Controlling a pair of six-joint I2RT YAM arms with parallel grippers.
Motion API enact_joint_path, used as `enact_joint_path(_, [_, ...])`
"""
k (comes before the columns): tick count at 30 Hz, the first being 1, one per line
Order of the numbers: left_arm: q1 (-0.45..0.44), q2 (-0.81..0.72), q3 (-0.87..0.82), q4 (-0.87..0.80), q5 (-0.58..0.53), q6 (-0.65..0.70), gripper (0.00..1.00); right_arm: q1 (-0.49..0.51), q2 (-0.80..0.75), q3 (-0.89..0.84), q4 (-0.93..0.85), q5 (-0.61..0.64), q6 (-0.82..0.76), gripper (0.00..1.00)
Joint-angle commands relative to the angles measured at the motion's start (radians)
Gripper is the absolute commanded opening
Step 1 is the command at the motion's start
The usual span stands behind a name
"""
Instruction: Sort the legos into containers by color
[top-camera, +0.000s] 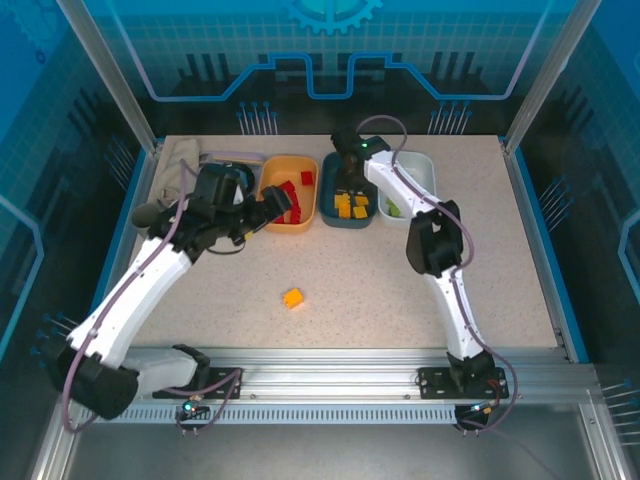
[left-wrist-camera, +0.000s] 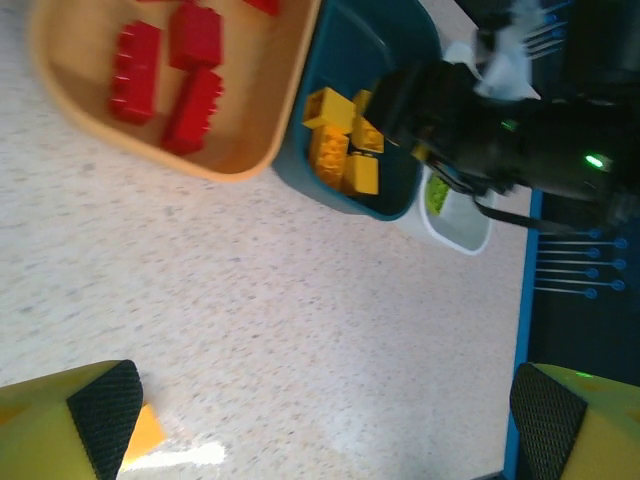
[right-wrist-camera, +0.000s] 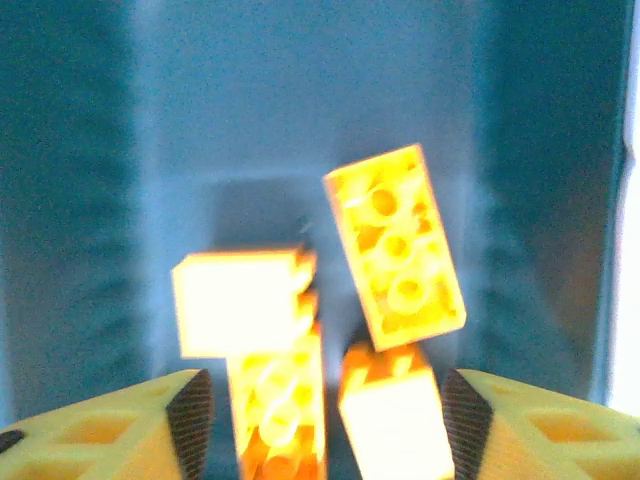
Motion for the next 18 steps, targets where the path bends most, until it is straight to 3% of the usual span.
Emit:
enact_joint_path(1, [0.005, -0.12, -0.049, -0.186, -0.119, 0.012, 0.98, 0.148, -0.236, -0.159, 0.11, 0.008, -0.134, 0.71])
enact_joint_path(5, [0.005, -0.25, -0.131, -0.271, -0.162, 0.001, 0.98, 0.319, -0.386, -0.428, 0.216, -0.018, -0.228, 0.83])
enact_joint_path(10, [0.004, -0.405, -0.196, -0.391, -0.215, -0.038, 0.99, 0.494, -0.47, -0.636, 0.261, -0.087, -0.244, 0.89])
enact_joint_path(14, [0.004, -0.505, -0.229, -0.461, -0.221, -0.059, 0.98, 0.574, -0.453, -0.702, 0.243, -0.112, -0.24, 0.94])
enact_joint_path(18, [0.005, -0.558, -0.243, -0.502, -0.212, -0.072, 0.99, 0.592, -0.385, -0.731, 0.219, -0.118, -0.22, 0.96])
